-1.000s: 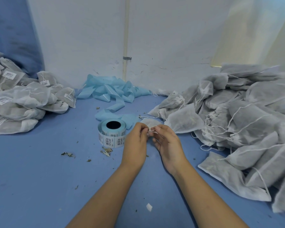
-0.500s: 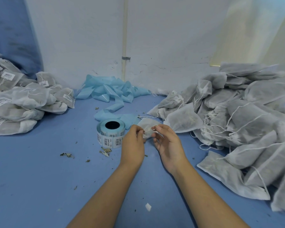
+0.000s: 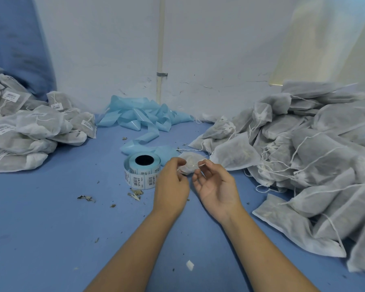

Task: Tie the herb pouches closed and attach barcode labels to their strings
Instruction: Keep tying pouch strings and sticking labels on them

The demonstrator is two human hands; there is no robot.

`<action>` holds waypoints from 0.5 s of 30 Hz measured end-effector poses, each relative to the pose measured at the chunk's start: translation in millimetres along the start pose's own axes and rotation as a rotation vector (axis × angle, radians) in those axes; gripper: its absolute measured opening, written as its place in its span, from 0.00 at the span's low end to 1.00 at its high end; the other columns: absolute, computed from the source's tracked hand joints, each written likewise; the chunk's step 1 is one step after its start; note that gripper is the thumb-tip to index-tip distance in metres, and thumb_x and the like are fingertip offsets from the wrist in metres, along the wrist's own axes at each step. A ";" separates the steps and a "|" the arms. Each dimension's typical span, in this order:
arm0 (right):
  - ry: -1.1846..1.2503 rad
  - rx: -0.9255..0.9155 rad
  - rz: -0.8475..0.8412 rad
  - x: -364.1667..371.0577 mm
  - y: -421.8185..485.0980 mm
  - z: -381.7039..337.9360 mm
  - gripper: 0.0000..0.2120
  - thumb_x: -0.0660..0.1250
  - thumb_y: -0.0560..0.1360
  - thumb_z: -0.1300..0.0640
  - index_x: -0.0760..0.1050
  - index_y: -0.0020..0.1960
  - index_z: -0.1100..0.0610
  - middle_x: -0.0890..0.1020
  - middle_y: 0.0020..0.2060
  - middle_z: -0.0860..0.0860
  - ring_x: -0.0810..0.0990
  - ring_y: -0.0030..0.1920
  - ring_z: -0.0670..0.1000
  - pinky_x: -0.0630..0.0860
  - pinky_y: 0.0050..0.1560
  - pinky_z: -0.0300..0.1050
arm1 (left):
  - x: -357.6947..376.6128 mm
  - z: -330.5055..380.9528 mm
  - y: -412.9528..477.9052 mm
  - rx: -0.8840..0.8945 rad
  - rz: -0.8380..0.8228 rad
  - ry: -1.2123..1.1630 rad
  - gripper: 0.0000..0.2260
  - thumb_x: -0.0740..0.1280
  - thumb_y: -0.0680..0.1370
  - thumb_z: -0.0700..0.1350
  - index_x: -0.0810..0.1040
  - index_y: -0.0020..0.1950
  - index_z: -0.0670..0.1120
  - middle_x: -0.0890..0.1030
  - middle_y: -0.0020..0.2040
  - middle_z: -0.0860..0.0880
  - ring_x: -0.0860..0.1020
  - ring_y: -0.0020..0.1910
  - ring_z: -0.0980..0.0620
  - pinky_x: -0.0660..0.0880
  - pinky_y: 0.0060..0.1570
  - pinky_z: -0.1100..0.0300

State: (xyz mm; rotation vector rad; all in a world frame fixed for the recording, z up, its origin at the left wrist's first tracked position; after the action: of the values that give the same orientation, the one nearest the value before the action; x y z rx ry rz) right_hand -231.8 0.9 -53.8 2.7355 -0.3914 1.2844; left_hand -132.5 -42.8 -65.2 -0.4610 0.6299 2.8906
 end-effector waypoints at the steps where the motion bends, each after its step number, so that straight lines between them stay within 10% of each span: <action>1: 0.023 0.019 -0.019 0.8 -0.7 0.2 0.02 0.67 0.66 0.62 0.76 0.39 0.59 0.79 0.34 0.51 0.78 0.34 0.48 0.77 0.39 0.39 | 0.1 0.6 -1.9 0.057 -0.001 0.060 0.19 0.60 0.73 0.30 0.75 0.60 0.45 0.77 0.56 0.51 0.75 0.48 0.56 0.68 0.48 0.69; 9: 0.061 0.055 -0.137 3.8 -4.8 -1.7 0.07 0.74 0.61 0.61 0.76 0.32 0.57 0.74 0.30 0.49 0.75 0.33 0.47 0.76 0.39 0.39 | -2.5 5.8 -5.2 0.212 0.044 0.457 0.20 0.62 0.76 0.37 0.70 0.68 0.48 0.69 0.68 0.53 0.69 0.63 0.52 0.75 0.47 0.52; 15: 0.070 0.067 -0.173 3.5 -5.6 -3.3 0.17 0.81 0.51 0.59 0.75 0.33 0.56 0.73 0.28 0.48 0.74 0.31 0.46 0.74 0.36 0.39 | -5.6 7.7 -5.4 0.220 0.170 0.337 0.06 0.64 0.78 0.44 0.75 0.53 0.44 0.75 0.51 0.51 0.70 0.52 0.52 0.68 0.41 0.57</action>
State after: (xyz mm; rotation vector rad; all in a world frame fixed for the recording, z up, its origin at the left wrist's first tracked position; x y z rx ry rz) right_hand -230.6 6.2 -48.8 2.6979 -0.1051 1.3661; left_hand -128.1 -35.0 -58.8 -0.9114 1.0717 2.8705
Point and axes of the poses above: each hand's wrist, its own y-axis towards the middle knuckle, its own x-axis out of the palm, z = x × y, the point moved 1 cm from there along y, towards the middle knuckle
